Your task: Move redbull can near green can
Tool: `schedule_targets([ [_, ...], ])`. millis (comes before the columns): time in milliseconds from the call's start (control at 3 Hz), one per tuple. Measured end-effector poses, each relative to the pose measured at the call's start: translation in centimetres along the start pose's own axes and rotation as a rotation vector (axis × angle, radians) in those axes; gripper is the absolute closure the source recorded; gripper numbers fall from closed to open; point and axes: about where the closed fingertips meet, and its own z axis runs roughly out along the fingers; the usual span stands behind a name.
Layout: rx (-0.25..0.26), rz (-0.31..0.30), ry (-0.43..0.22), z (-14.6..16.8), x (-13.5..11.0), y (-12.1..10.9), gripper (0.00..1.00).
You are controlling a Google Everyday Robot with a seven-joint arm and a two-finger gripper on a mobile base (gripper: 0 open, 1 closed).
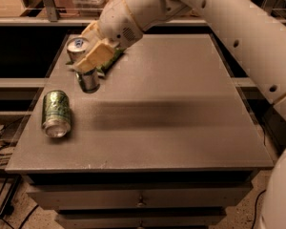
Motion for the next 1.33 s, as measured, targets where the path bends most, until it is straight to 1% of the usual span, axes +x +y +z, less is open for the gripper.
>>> schedule_targets([
  [333, -0.067, 0.010, -0.051, 2.8, -0.7, 1.3, 0.60],
  [667, -0.125, 0.042, -0.083, 5.4, -0.4, 2.4, 0.38],
  [1000, -0.144, 0.079, -0.072, 6.7, 0.7, 3.0, 0.13],
  [1333, -0.115, 0.135, -0.028, 7.0, 3.0, 3.2, 0.00],
])
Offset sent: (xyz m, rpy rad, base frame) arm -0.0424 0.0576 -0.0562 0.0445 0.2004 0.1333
